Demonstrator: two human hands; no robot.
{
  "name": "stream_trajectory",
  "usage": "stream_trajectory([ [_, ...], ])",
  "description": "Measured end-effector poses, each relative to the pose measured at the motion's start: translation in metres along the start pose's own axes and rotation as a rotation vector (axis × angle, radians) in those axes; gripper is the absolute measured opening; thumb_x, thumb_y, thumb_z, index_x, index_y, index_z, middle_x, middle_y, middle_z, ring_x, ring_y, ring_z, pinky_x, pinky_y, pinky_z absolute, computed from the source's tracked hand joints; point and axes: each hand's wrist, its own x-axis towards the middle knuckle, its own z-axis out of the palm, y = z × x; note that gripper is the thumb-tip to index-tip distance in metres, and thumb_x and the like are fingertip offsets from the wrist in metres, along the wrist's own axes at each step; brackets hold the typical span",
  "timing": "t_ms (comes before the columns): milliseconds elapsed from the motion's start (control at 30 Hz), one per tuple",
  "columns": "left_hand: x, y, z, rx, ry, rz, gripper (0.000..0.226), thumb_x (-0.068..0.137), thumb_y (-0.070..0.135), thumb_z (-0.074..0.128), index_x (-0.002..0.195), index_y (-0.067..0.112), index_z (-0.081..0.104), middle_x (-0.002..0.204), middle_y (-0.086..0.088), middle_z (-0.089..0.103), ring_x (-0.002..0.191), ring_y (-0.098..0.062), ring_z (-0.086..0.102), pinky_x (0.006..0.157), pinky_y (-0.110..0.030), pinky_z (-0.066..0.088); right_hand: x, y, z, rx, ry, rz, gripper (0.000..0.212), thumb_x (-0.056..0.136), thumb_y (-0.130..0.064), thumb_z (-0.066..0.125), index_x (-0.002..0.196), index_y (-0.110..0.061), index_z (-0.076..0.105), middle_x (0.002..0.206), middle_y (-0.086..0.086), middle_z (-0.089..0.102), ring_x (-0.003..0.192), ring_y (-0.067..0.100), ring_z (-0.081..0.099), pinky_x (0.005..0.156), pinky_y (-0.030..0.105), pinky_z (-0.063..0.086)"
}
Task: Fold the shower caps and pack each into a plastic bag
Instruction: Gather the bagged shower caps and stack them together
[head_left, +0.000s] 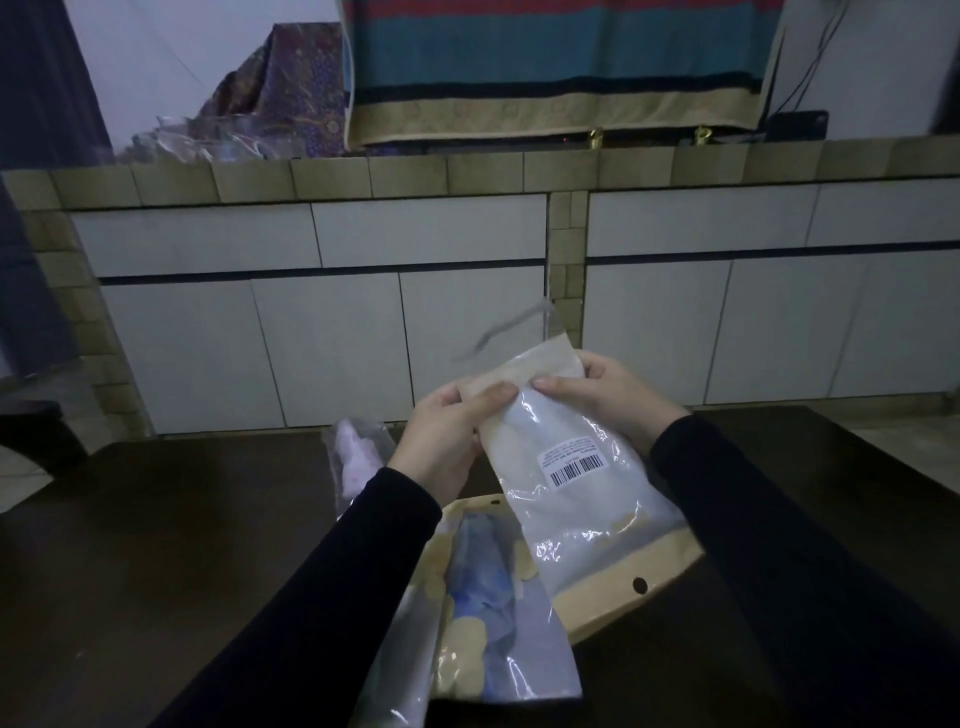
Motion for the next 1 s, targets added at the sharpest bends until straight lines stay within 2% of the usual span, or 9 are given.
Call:
stream_trajectory([
  [267,-0.001,-0.002,-0.002,0.048,-0.103,0.052,0.025,0.088,0.005,0.06,0.113,0.006,0.06,0.102,-0.014,0.07,0.086,-0.022,0.068,0.076,-0.034,0.057,-0.006,0.001,-0.008,0.037,-0.066,0.03,0.021,0.091,-0.012,0.056,0.112,-0.008,0.056,0.093,0.011,0.069,0.069,0.017,0.069,0.06,0.026,0.057],
  [433,-0.01,0.004,0.003,0.08,-0.199,-0.007,0.018,0.09,0.004,0.051,0.085,0.012,0.066,0.08,-0.005,0.067,0.071,-0.017,0.063,0.064,-0.028,0.054,-0.007,0.004,-0.01,0.108,-0.079,0.013,0.01,0.093,-0.004,0.05,0.097,-0.011,0.056,0.077,0.006,0.067,0.058,0.013,0.066,0.051,0.022,0.053],
  [567,-0.014,0.013,-0.002,0.07,-0.292,-0.141,0.032,0.077,0.034,0.044,0.084,0.012,0.066,0.078,-0.011,0.063,0.063,-0.023,0.06,0.061,-0.03,0.051,-0.004,0.008,-0.011,0.105,-0.082,-0.053,0.022,0.091,0.004,0.049,0.091,-0.017,0.053,0.077,0.002,0.064,0.058,0.011,0.062,0.05,0.019,0.05],
  [633,-0.011,0.014,-0.002,0.102,-0.216,-0.157,0.054,0.085,0.056,0.037,0.081,0.01,0.064,0.071,-0.01,0.064,0.059,-0.022,0.06,0.058,-0.029,0.05,-0.003,0.01,-0.014,0.104,-0.054,-0.084,0.026,0.089,0.008,0.049,0.086,-0.018,0.051,0.086,0.012,0.058,0.063,0.019,0.058,0.05,0.021,0.05],
  [700,-0.008,0.012,0.0,0.194,-0.121,-0.14,0.054,0.078,0.066,0.049,0.077,0.013,0.064,0.07,-0.007,0.063,0.06,-0.02,0.058,0.057,-0.028,0.051,-0.003,0.012,-0.016,0.134,0.003,-0.094,0.028,0.084,0.009,0.053,0.078,-0.019,0.05,0.092,0.02,0.055,0.069,0.024,0.053,0.054,0.029,0.046],
  [800,-0.006,0.004,-0.001,0.309,-0.105,-0.061,0.011,0.084,0.021,0.068,0.08,0.015,0.061,0.071,-0.002,0.065,0.062,-0.015,0.063,0.061,-0.029,0.053,-0.001,0.017,-0.015,0.139,0.086,-0.029,0.017,0.068,-0.006,0.056,0.064,-0.023,0.055,0.078,0.013,0.051,0.062,0.02,0.039,0.051,0.034,0.022],
  [833,-0.006,0.002,-0.003,0.315,-0.101,-0.043,0.01,0.084,0.009,0.068,0.082,0.014,0.06,0.071,-0.002,0.067,0.063,-0.015,0.065,0.063,-0.03,0.054,-0.001,0.018,-0.014,0.17,0.119,-0.006,0.011,0.068,-0.011,0.056,0.065,-0.021,0.055,0.078,0.011,0.049,0.06,0.02,0.036,0.051,0.036,0.017],
  [900,-0.006,0.001,-0.006,0.333,-0.079,-0.02,0.015,0.083,0.0,0.068,0.087,0.013,0.061,0.076,-0.004,0.071,0.068,-0.017,0.068,0.069,-0.034,0.057,-0.002,0.019,-0.014,0.245,0.157,0.045,0.009,0.077,-0.026,0.058,0.077,-0.017,0.058,0.089,0.014,0.051,0.061,0.025,0.041,0.053,0.036,0.025],
  [1000,-0.006,0.001,-0.006,0.438,-0.015,0.025,0.02,0.08,0.003,0.073,0.095,0.012,0.064,0.084,-0.011,0.072,0.072,-0.022,0.071,0.074,-0.037,0.058,-0.009,0.012,-0.01,-0.081,0.108,0.129,0.042,0.083,-0.047,0.064,0.114,-0.022,0.052,0.104,0.007,0.063,0.073,0.025,0.064,0.061,0.032,0.049],
])
